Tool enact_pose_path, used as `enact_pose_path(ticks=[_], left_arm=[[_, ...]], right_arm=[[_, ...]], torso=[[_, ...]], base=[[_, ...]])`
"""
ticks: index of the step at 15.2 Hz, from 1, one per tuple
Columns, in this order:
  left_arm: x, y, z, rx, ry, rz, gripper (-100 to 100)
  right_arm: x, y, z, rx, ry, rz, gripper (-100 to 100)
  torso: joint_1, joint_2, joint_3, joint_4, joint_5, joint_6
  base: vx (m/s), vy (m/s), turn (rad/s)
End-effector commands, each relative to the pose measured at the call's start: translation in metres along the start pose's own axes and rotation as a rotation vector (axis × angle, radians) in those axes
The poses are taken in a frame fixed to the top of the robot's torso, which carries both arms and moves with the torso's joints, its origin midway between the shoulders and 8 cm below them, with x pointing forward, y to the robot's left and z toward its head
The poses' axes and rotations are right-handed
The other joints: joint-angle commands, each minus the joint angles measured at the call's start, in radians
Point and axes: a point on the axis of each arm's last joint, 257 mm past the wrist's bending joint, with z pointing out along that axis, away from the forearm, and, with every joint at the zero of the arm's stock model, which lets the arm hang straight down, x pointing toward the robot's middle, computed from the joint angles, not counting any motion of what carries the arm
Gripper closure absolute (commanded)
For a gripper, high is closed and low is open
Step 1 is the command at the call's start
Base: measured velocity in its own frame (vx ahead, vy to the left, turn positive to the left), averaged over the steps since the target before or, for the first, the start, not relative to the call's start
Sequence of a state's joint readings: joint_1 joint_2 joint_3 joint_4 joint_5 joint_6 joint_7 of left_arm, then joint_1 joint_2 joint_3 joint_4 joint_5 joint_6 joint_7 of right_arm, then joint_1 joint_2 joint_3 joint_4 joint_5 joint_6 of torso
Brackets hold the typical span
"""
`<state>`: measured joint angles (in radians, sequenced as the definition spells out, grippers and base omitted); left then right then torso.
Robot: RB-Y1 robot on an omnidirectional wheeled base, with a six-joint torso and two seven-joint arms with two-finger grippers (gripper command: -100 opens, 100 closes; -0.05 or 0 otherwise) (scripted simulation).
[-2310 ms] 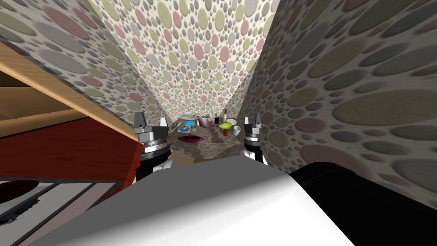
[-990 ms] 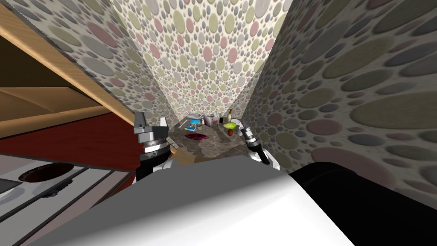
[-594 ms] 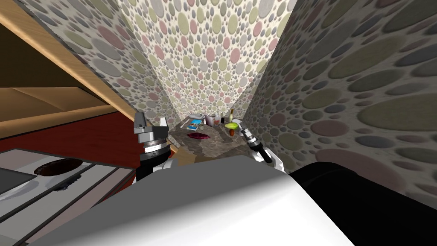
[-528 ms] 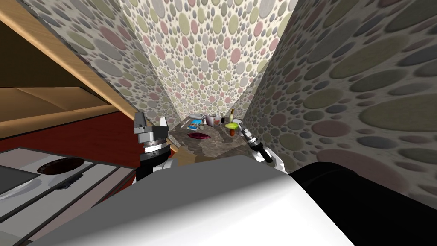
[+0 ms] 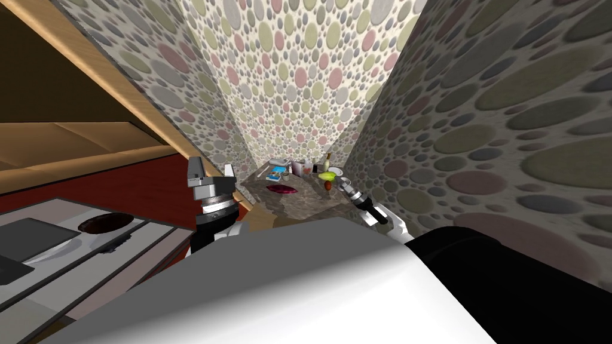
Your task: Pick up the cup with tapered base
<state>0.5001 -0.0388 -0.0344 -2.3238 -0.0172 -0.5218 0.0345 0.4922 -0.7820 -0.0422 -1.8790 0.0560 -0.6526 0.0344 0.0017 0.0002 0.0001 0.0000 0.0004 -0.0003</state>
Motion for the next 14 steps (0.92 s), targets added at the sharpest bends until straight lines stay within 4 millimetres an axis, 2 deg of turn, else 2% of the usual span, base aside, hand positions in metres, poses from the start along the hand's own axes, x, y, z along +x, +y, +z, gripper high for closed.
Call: enact_pose_path(ticks=[1,2,3,5,6,8,9,11,12,14], left_arm=[[0.0,0.0,0.0,0.0,0.0,0.0,0],[0.0,0.0,0.0,0.0,0.0,0.0,0],[0.0,0.0,0.0,0.0,0.0,0.0,0],[0.0,0.0,0.0,0.0,0.0,0.0,0],[0.0,0.0,0.0,0.0,0.0,0.0,0],[0.0,0.0,0.0,0.0,0.0,0.0,0],[0.0,0.0,0.0,0.0,0.0,0.0,0],[0.0,0.0,0.0,0.0,0.0,0.0,0],[0.0,0.0,0.0,0.0,0.0,0.0,0],[0.0,0.0,0.0,0.0,0.0,0.0,0]], right_arm=[[0.003,-0.01,-0.004,0.018,0.052,-0.042,-100],[0.002,-0.01,-0.004,0.017,0.063,-0.05,-100],[0.005,-0.025,-0.011,0.047,0.1,-0.083,-100],[0.004,-0.025,-0.011,0.043,0.13,-0.106,-100],[0.005,-0.04,-0.019,0.072,0.168,-0.14,-100],[0.003,-0.041,-0.019,0.07,0.198,-0.163,-100],[0.004,-0.056,-0.029,0.101,0.235,-0.196,-100],[0.001,-0.056,-0.028,0.097,0.266,-0.221,-100],[0.001,-0.071,-0.038,0.127,0.303,-0.253,-100],[-0.002,-0.071,-0.038,0.123,0.334,-0.278,-100]], torso=[[0.0,0.0,0.0,0.0,0.0,0.0],[0.0,0.0,0.0,0.0,0.0,0.0],[0.0,0.0,0.0,0.0,0.0,0.0],[0.0,0.0,0.0,0.0,0.0,0.0],[0.0,0.0,0.0,0.0,0.0,0.0],[0.0,0.0,0.0,0.0,0.0,0.0],[-0.001,0.0,0.0,0.0,0.0,0.0],[0.0,0.0,0.0,0.0,0.0,0.0],[0.0,0.0,0.0,0.0,0.0,0.0],[0.0,0.0,0.0,0.0,0.0,0.0]], base=[[-0.004,0.033,0.087],[-0.001,0.02,0.025],[-0.008,0.025,0.071],[-0.003,0.024,0.059],[-0.001,0.022,0.082],[-0.003,0.021,0.062],[0.001,0.024,0.072],[0.0,0.023,0.06],[-0.001,0.023,0.074],[0.0,0.018,0.061]])
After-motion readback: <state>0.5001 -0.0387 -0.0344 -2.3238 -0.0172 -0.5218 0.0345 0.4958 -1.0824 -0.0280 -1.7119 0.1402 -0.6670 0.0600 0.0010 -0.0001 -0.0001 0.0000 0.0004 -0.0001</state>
